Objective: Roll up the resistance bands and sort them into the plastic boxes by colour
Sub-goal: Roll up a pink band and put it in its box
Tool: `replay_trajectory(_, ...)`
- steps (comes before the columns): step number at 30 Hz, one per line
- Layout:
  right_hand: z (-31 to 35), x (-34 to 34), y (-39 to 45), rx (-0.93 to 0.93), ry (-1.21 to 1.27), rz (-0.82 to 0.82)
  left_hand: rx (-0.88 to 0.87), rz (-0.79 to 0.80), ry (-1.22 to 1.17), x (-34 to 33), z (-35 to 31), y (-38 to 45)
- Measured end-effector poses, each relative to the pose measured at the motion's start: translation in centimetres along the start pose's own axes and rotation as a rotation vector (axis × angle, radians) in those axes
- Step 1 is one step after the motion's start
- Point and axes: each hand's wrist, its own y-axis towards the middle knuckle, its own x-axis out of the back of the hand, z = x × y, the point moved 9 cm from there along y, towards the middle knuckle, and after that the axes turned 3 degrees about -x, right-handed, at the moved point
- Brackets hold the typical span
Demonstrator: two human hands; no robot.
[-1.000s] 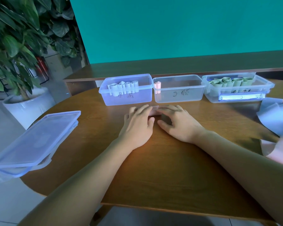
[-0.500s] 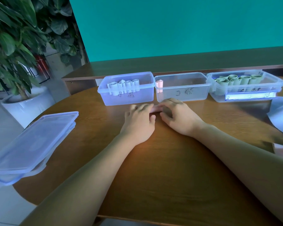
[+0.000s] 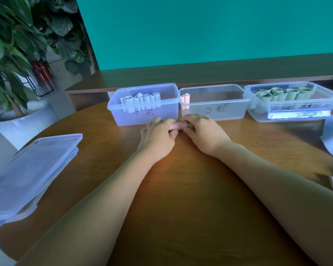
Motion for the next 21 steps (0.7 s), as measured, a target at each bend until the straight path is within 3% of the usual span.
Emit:
replay_trajectory(9,-0.3,0.0,0.1,-0.033,0.033,-0.002,0.02,-0.085,-0.224,0.7,0.8,0.2)
replay_trajectory(15,-0.4,1.0,-1.2,-0.022,0.254,0.012,-0.055,-0.211,-0.364,2.6,-0.4,-1.1)
replay_trajectory(21,-0.9,2.6,-2.9,-0.06,0.485,-0.016,-0.101,-0.213,-0.434,3.3,-1.1,-2.0)
